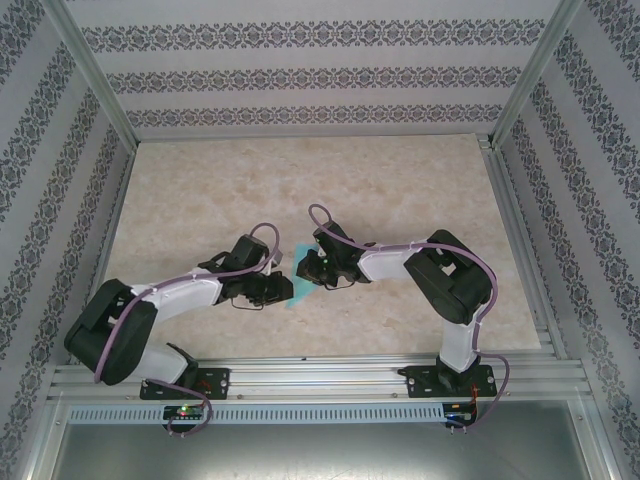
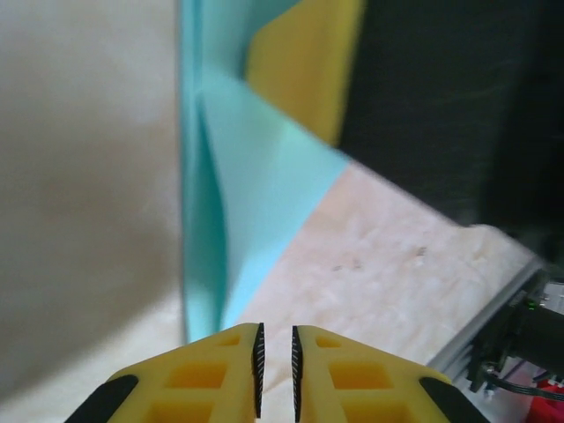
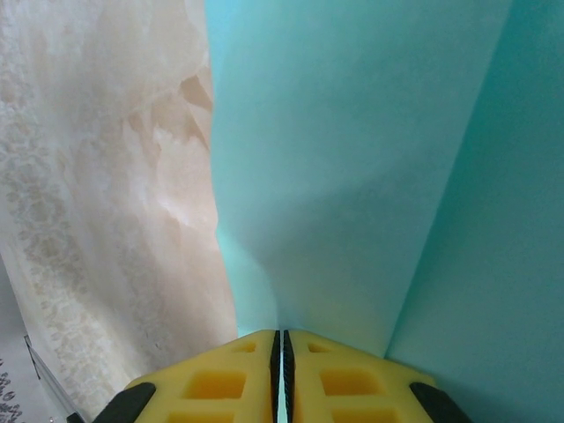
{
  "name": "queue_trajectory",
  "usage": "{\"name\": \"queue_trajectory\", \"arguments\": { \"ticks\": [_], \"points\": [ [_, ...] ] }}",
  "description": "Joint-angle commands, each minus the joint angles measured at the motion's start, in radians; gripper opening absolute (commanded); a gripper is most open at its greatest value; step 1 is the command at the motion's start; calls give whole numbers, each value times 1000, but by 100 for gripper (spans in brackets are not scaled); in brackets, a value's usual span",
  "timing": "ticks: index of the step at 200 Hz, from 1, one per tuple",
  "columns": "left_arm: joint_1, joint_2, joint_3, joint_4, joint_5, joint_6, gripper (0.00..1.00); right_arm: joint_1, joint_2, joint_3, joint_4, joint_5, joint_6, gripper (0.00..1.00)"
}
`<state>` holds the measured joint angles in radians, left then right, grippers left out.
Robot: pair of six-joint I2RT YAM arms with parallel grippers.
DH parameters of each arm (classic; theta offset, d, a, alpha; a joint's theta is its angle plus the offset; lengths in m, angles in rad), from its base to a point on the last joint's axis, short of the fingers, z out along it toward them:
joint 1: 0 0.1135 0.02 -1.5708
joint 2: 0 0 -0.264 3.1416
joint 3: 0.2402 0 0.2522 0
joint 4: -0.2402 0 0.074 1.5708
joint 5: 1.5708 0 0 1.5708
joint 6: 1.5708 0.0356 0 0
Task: Fold a paper plane with a square sheet of paper (pick it up from the middle)
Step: Fourth fold the wing at the center of the table.
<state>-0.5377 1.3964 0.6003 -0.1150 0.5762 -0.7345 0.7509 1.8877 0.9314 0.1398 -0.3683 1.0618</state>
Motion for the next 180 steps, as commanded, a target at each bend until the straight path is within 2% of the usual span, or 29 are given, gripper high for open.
{"name": "queue_trajectory", "arguments": {
  "ticks": [1,43,59,90,117,180],
  "points": [
    [-13,-5,46,-18,35,6,21,11,53,-27,-118,37,-24,13],
    [-16,128,84,62,114,2,23,11,61,-22,-118,33,-23,13],
    [-16,161,90,52,97,10,22,12,61,-23,-120,35,-24,13],
    [-16,210,91,-54,-14,38,18,12,64,-19,-121,35,-24,13],
    [-15,185,31,-62,-74,34,17,10,65,-22,-122,39,-23,13],
    [-16,123,-22,-100,-94,45,16,10,74,-24,-124,39,-27,13]
  ]
}}
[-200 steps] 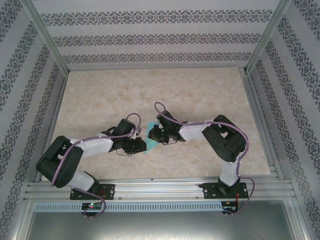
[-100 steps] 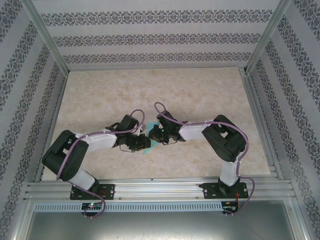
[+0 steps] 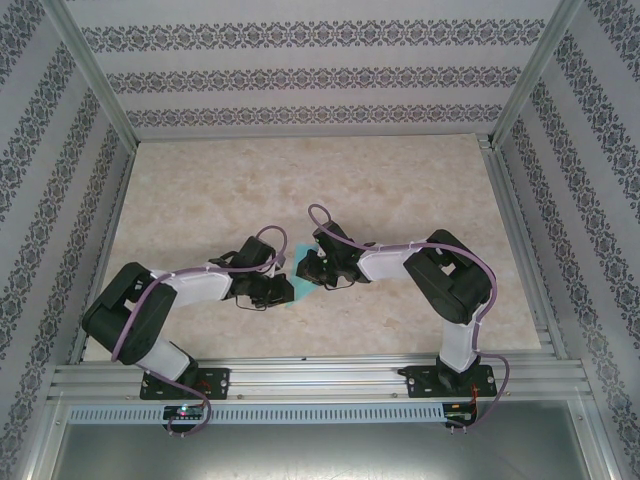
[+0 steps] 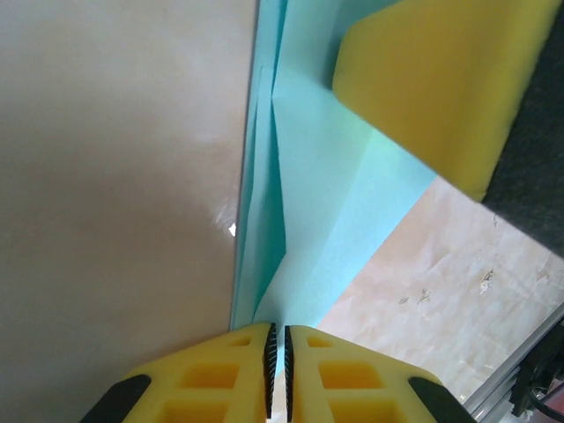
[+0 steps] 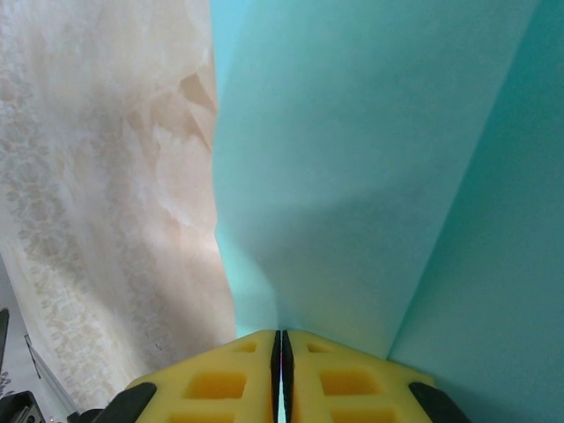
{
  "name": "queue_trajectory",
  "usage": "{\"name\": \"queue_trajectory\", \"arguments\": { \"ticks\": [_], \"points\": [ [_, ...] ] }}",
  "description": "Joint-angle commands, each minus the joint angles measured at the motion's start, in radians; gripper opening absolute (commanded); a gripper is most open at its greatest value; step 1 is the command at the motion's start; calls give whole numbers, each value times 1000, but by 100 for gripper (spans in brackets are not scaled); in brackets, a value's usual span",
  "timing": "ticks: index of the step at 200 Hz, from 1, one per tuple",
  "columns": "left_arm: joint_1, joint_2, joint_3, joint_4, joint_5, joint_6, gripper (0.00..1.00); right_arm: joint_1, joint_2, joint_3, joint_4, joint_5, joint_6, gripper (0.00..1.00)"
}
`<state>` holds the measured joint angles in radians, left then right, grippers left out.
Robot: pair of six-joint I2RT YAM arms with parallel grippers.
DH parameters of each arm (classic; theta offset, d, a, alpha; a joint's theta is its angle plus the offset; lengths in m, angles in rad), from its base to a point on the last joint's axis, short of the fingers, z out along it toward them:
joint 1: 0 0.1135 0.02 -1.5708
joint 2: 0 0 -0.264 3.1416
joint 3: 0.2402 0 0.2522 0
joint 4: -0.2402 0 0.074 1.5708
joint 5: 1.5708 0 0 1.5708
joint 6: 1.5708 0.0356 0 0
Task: Fold a paper plane with a square sheet of paper (pick it up from the middle)
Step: Fourth fold the wing at the center of the table.
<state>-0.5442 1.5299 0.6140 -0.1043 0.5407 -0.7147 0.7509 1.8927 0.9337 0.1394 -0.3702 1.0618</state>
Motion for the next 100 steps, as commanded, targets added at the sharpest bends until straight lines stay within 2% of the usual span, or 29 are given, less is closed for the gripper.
{"name": "queue_trajectory", "arguments": {
  "ticks": [1,56,100],
  "points": [
    [-10,-12,-35,-112,-60,27,16,11,70,-25,-123,41,-27,13],
    [-10,-75,-32,-203,-13,79,15,11,75,-23,-121,39,-22,13],
    [-10,-204,5,-221,-27,47,17,13,69,-22,-122,42,-24,13]
  ]
}}
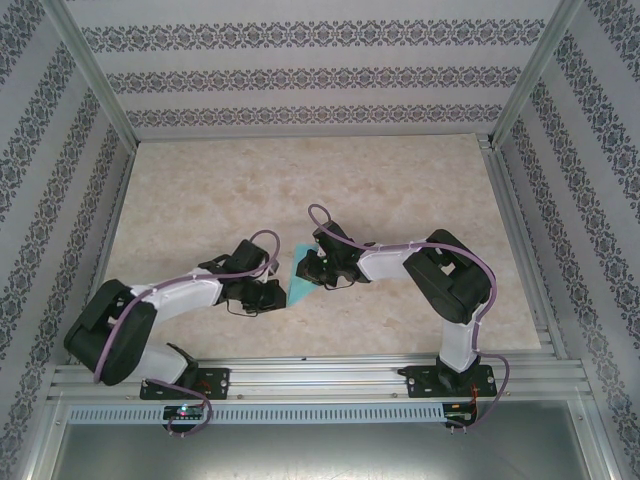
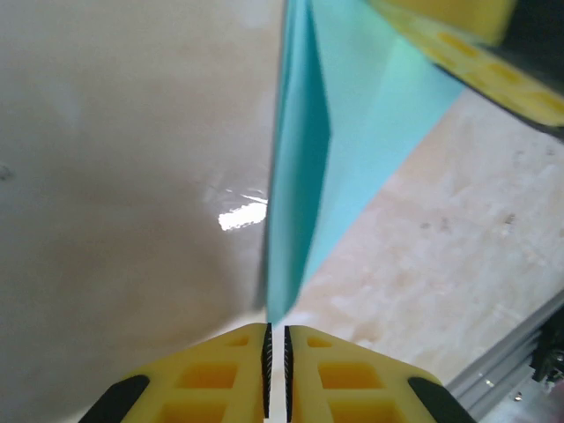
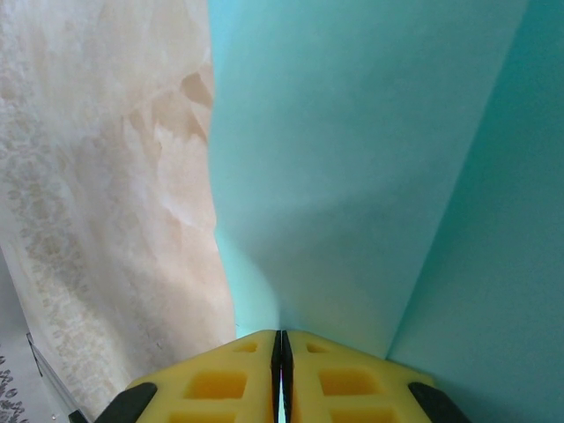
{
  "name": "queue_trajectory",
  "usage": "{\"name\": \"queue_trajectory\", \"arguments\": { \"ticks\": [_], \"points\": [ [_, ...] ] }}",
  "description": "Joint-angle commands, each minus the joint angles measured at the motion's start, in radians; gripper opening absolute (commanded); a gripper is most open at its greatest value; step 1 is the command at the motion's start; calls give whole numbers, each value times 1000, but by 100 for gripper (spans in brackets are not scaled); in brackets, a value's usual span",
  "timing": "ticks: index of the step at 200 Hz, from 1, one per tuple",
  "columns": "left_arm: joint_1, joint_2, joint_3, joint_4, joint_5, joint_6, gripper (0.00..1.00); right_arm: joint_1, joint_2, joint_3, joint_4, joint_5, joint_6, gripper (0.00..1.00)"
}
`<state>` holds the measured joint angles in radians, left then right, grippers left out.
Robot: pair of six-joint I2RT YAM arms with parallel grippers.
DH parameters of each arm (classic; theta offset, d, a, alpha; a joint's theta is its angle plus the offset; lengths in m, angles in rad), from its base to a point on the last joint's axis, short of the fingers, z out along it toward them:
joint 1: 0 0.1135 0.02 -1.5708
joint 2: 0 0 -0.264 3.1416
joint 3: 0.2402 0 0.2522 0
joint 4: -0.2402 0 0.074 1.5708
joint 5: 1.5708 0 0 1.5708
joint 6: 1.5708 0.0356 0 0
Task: Fold a paper plane with a square sheet of paper (pick it up from the middle)
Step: Fourth fold the wing at the center of the table.
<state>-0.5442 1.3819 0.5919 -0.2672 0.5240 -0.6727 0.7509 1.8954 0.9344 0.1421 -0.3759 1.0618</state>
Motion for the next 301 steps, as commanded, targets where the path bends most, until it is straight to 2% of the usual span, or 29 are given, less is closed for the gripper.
{"name": "queue_trajectory", "arguments": {
  "ticks": [1,23,66,87,129,163,211,236,257,276,301],
  "points": [
    [-10,-57,27,-56,-9,4,17,12,67,-22,-125,48,-24,13],
    [-10,-36,62,9,35,-14,19,13,68,-20,-125,47,-23,13],
    [-13,124,112,165,147,-56,21,12,70,-19,-127,47,-22,12],
    [-13,190,112,173,159,-60,21,13,73,-20,-127,45,-19,13],
    [-13,250,55,57,48,-39,19,13,66,-21,-136,48,-23,13],
    [-13,187,-35,55,33,-60,17,13,62,-25,-142,52,-29,13],
    [-13,57,-79,-44,4,-57,17,12,64,-25,-141,54,-24,13],
    [-13,-71,-100,-72,-10,-76,17,17,57,-29,-141,61,-14,13],
    [-8,-195,-95,-102,-71,-102,19,25,43,-38,-137,83,10,13],
    [-1,-243,-80,-58,-61,-137,21,42,25,-61,-106,104,57,12],
    [1,-192,-28,39,-22,-165,21,61,6,-79,-82,129,92,12]
  ]
}}
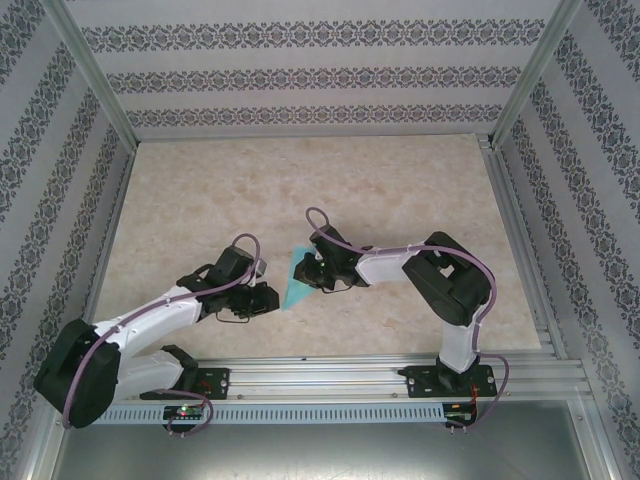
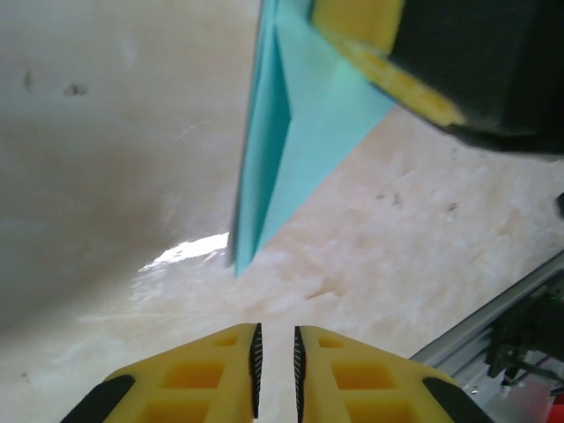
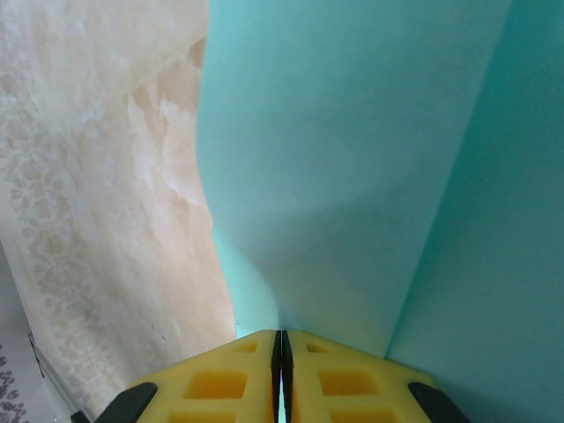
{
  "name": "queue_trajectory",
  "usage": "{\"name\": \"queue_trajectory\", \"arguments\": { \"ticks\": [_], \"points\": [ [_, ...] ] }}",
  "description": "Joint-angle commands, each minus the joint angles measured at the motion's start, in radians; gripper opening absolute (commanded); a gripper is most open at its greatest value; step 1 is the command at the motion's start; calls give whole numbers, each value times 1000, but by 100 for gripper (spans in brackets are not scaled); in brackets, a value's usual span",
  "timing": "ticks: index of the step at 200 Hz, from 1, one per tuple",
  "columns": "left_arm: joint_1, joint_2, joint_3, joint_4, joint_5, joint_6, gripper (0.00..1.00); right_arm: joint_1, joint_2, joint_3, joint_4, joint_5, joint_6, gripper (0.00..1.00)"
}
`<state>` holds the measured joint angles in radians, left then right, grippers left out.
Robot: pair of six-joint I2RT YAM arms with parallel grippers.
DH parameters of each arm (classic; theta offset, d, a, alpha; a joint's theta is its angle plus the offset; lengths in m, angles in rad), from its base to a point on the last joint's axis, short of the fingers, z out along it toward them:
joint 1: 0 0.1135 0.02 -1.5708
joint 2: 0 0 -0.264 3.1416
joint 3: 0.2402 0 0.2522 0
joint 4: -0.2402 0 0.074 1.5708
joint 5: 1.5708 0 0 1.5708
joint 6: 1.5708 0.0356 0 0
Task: Fold a paper plane with a square sheet of paper (pick it up from the middle)
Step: Fourth fold the wing at the center of the table.
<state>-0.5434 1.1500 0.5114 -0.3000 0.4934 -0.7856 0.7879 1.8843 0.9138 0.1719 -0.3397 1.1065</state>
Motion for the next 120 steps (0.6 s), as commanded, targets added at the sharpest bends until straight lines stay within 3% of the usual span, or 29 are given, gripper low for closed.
{"name": "queue_trajectory", "arguments": {
  "ticks": [1,69,120],
  "points": [
    [0,44,54,76,9,-53,21,24,17,-59,-111,93,48,12],
    [1,338,133,329,56,-126,20,24,21,-57,-81,80,62,13],
    [-1,425,146,223,-46,-85,16,7,14,-59,-64,66,54,13]
  ]
}}
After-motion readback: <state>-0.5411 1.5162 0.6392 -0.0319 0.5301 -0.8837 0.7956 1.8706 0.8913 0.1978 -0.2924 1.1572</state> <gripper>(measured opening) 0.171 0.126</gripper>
